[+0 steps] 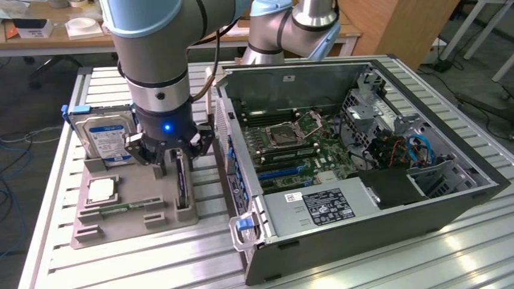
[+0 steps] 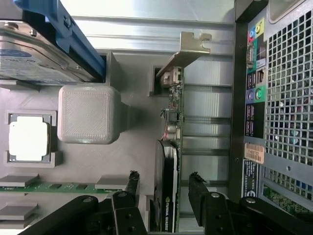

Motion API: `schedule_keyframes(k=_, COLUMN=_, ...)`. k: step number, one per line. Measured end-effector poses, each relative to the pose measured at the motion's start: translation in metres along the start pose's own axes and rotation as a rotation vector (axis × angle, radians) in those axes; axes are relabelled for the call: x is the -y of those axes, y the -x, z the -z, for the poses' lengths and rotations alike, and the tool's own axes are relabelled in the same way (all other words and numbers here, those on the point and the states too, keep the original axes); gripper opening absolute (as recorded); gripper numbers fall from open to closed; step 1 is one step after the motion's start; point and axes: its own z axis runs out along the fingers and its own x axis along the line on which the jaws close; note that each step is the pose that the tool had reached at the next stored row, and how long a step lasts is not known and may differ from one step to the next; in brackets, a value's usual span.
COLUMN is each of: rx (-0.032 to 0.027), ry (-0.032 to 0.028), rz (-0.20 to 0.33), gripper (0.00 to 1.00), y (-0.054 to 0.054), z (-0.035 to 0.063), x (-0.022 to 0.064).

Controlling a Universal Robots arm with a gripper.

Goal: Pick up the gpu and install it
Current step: 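Pick up the gpu and move the gpu toward the slot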

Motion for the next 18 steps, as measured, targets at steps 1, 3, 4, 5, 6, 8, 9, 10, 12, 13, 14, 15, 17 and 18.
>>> schedule_keyframes(k=1, rx=0.0001, ry=0.0001, rz=0.0, gripper=0.53, y=0.0, z=-0.0005, x=-0.0003)
schedule_keyframes(k=3, rx=0.0, ry=0.0, rz=0.0, gripper=0.53, y=0.0, z=-0.0004, x=-0.0003)
schedule_keyframes(k=4, rx=-0.0001, ry=-0.0001, rz=0.0, gripper=0.53, y=0.0, z=-0.0004, x=-0.0003)
schedule_keyframes(k=5, rx=-0.0001, ry=-0.0001, rz=0.0, gripper=0.53, y=0.0, z=-0.0004, x=-0.0004)
schedule_keyframes(k=6, rx=-0.0002, ry=-0.0028, rz=0.0, gripper=0.53, y=0.0, z=-0.0005, x=-0.0008)
schedule_keyframes(k=8, rx=-0.0003, ry=-0.0108, rz=0.0, gripper=0.53, y=0.0, z=-0.0008, x=-0.0023)
schedule_keyframes(k=9, rx=-0.0002, ry=-0.0142, rz=0.0, gripper=0.53, y=0.0, z=-0.0011, x=-0.0035)
schedule_keyframes(k=10, rx=-0.0003, ry=-0.0151, rz=0.0, gripper=0.53, y=0.0, z=-0.0013, x=-0.0038)
schedule_keyframes(k=12, rx=-0.0001, ry=-0.0152, rz=0.0, gripper=0.53, y=0.0, z=-0.002, x=-0.0038)
schedule_keyframes(k=13, rx=-0.0002, ry=-0.0152, rz=0.0, gripper=0.53, y=0.0, z=-0.0035, x=-0.0037)
schedule_keyframes(k=14, rx=-0.0002, ry=-0.0152, rz=0.0, gripper=0.53, y=0.0, z=-0.0053, x=-0.0035)
schedule_keyframes(k=15, rx=-0.0002, ry=-0.0153, rz=0.0, gripper=0.53, y=0.0, z=-0.0071, x=-0.0034)
schedule_keyframes(k=17, rx=-0.0002, ry=-0.0152, rz=0.0, gripper=0.53, y=0.0, z=-0.0101, x=-0.0032)
schedule_keyframes(k=18, rx=-0.0002, ry=-0.0153, rz=0.0, gripper=0.53, y=0.0, z=-0.0111, x=-0.0031)
